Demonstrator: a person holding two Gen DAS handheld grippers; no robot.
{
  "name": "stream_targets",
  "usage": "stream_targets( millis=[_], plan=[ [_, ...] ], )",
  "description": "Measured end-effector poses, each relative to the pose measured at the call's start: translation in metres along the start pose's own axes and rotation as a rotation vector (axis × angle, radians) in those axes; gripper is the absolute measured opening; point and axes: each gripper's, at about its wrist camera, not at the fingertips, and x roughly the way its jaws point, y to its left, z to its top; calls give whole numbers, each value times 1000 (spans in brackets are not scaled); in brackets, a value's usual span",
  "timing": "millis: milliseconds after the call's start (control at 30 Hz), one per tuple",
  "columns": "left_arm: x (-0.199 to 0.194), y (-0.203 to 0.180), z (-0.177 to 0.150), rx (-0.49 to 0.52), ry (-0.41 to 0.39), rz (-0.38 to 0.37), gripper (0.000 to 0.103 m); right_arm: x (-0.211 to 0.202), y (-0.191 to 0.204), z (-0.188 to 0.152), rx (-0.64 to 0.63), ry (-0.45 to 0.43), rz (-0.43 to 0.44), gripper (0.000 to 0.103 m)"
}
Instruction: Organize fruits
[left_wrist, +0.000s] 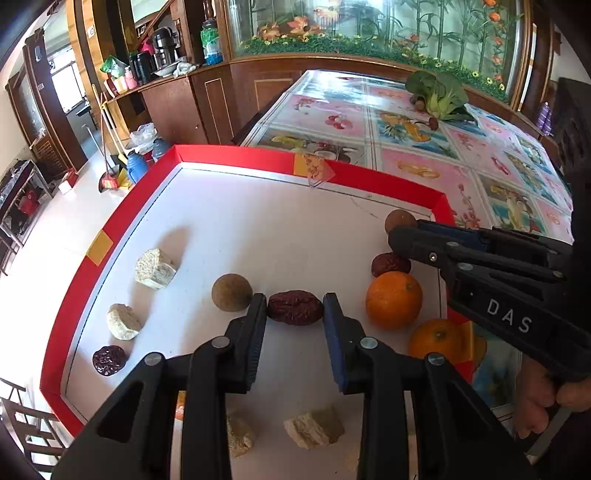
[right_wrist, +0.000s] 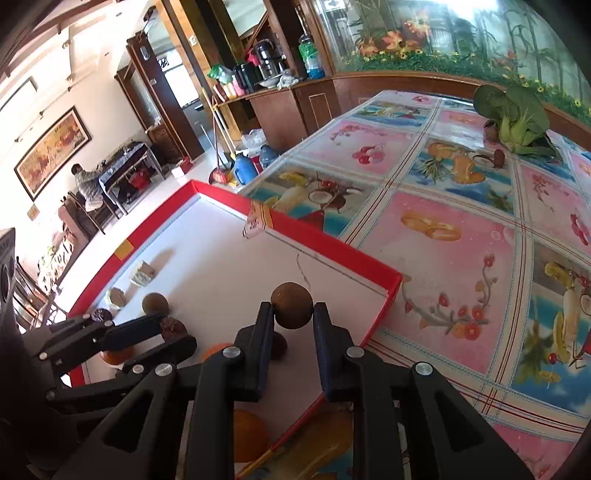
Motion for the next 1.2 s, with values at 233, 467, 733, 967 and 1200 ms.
stream_targets(
  millis=[233,467,733,967,1200],
  plan=[
    [1,-6,0,18,20,30,46,-4,1,-3,-14,6,15,26],
    [-12,-9,2,28,-21,108,70,-24,-5,-3,-24,-47,37,45],
    [-51,-9,9,18,-146,206,84,-55,-19,4,37,-163,35,47],
    [-82,-6,1,2,-214,208,88,-77,0,-8,5,-241,0,54],
    [-96,2,-12,-14,-245,208,92,-101,18,-37,-14,-332,-76,70]
  ],
)
